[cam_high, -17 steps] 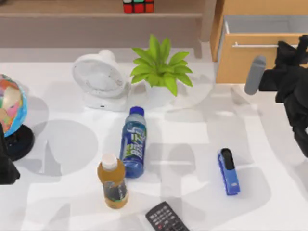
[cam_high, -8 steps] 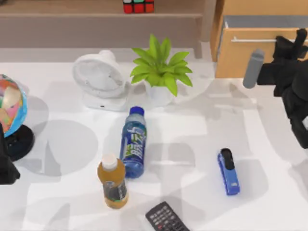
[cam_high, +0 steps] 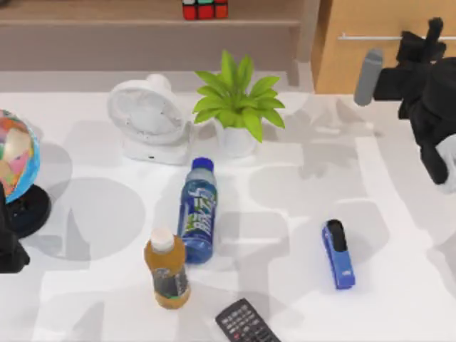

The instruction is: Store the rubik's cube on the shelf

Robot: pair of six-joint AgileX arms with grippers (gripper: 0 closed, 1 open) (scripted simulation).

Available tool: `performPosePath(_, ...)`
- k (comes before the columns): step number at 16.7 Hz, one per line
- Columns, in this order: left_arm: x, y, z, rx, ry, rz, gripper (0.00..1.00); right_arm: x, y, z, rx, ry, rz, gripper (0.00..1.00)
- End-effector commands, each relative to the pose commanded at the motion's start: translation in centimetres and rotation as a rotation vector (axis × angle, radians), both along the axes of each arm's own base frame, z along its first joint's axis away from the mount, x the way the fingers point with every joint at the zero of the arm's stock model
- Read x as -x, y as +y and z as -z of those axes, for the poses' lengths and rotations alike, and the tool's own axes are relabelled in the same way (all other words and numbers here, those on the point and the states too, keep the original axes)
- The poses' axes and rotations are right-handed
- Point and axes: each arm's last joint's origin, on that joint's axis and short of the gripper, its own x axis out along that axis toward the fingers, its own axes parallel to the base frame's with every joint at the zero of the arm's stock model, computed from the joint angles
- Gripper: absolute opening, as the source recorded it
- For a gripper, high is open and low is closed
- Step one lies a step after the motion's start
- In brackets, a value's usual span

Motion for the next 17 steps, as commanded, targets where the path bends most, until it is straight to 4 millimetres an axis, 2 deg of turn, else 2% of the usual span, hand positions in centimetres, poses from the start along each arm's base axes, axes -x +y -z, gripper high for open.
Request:
performPosePath(5,0.0,0.0,0.0,0.0,0.0,0.0,1.0,-0.34,-0.01,-0.03,0.0,-0.001,0.0,0.0)
performPosePath(17,0.0,0.0,0.0,0.0,0.0,0.0,1.0,-0.34,-0.01,-0.03,0.0,-0.001,0.0,0.9)
